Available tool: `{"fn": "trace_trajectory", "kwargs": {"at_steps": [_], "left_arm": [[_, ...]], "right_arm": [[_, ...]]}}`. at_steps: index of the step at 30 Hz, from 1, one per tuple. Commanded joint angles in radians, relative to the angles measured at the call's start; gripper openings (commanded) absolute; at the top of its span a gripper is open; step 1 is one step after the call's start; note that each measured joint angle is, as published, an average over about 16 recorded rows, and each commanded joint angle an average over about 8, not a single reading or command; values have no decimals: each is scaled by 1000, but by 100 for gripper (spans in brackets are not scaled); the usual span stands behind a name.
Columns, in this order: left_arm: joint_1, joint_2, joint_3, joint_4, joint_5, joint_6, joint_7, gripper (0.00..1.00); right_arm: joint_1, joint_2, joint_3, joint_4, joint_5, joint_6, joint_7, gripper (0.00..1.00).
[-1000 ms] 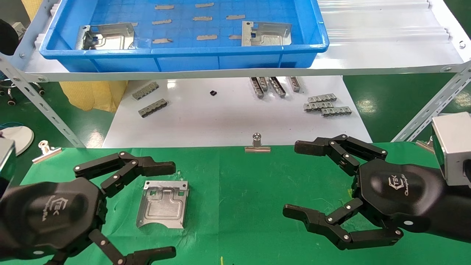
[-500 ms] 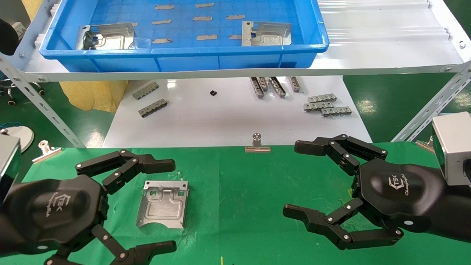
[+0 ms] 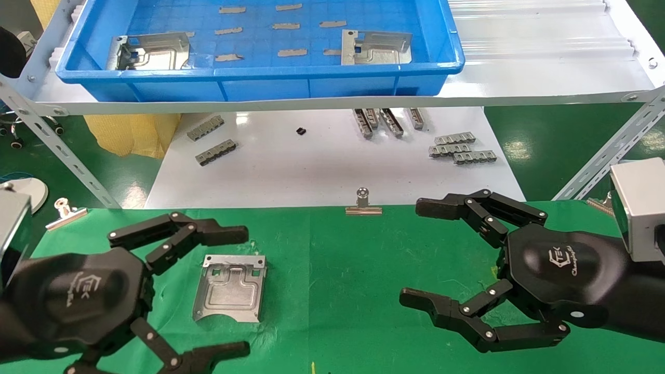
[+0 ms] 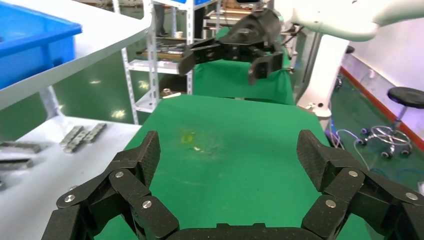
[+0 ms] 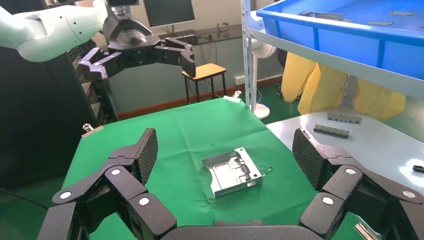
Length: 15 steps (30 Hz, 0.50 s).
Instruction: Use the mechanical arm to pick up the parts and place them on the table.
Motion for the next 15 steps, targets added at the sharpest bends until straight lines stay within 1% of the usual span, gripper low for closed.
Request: {"fn": "trace_trajectory", "kwargs": {"at_steps": [1,15], "left_arm": [[0,0,0,0,0,0,0,100],[-1,0,1,1,-1,0,1,100]], "right_arm": [[0,-1,2,1,-2,-1,1,100],[2,-15,26,19,-27,-22,18,100]]}}
